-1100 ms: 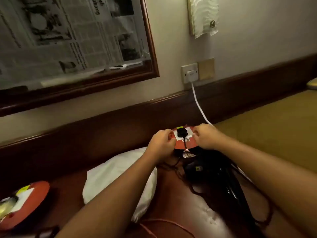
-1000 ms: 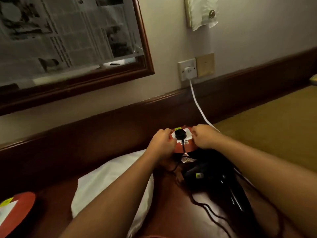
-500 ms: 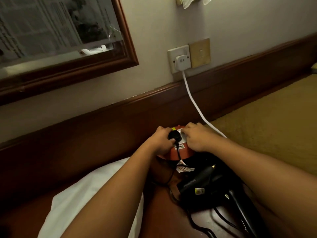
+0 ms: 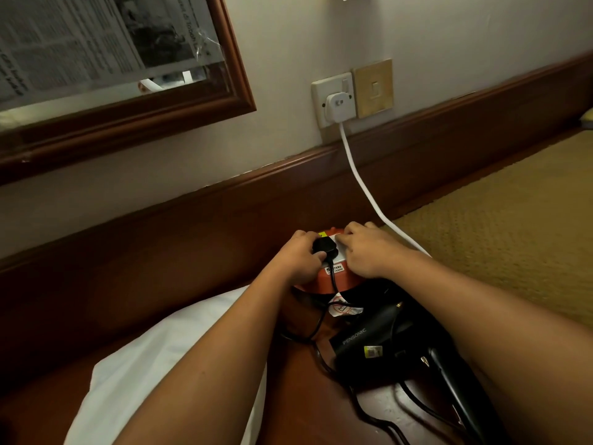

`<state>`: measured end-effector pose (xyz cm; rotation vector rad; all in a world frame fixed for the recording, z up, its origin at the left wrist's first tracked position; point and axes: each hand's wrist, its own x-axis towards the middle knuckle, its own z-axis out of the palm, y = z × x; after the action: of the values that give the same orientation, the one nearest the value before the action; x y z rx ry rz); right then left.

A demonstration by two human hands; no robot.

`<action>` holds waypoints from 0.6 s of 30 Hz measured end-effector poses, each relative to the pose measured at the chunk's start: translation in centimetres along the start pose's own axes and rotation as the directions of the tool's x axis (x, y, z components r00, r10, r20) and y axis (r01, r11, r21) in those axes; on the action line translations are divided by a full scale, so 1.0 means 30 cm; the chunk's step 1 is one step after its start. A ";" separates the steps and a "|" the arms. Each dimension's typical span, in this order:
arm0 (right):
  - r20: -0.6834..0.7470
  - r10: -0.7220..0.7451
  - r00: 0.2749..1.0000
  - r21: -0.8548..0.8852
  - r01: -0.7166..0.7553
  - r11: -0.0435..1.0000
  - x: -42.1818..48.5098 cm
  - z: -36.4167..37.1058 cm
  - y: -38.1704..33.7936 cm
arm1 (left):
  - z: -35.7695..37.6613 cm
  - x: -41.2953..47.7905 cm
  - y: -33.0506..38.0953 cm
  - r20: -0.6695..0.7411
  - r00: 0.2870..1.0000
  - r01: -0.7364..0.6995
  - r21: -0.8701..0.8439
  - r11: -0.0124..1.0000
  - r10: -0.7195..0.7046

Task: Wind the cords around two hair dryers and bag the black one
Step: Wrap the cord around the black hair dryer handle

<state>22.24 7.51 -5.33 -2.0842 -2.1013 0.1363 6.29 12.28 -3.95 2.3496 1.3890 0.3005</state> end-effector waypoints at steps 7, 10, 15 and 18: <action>-0.005 0.025 1.000 0.001 -0.025 1.000 -0.009 -0.001 -0.001 | 0.010 0.000 -0.007 -0.054 0.999 -0.013 -0.041 0.999 0.010; 0.008 0.037 0.999 0.011 -0.038 0.999 -0.013 -0.001 -0.002 | 0.004 -0.010 -0.015 -0.118 0.993 -0.034 -0.090 0.995 0.023; 0.097 0.061 0.993 0.038 -0.065 0.997 -0.023 -0.043 -0.011 | -0.037 -0.094 -0.067 -0.064 0.998 -0.051 -0.549 0.834 0.019; 0.146 0.032 0.989 0.064 -0.041 0.997 -0.086 -0.121 -0.026 | -0.093 -0.232 -0.067 -0.019 1.000 -0.017 -0.904 0.427 0.001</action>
<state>22.18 4.70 -1.77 -2.1332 -2.1068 0.3679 0.29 7.69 -2.22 1.3973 0.8276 0.8394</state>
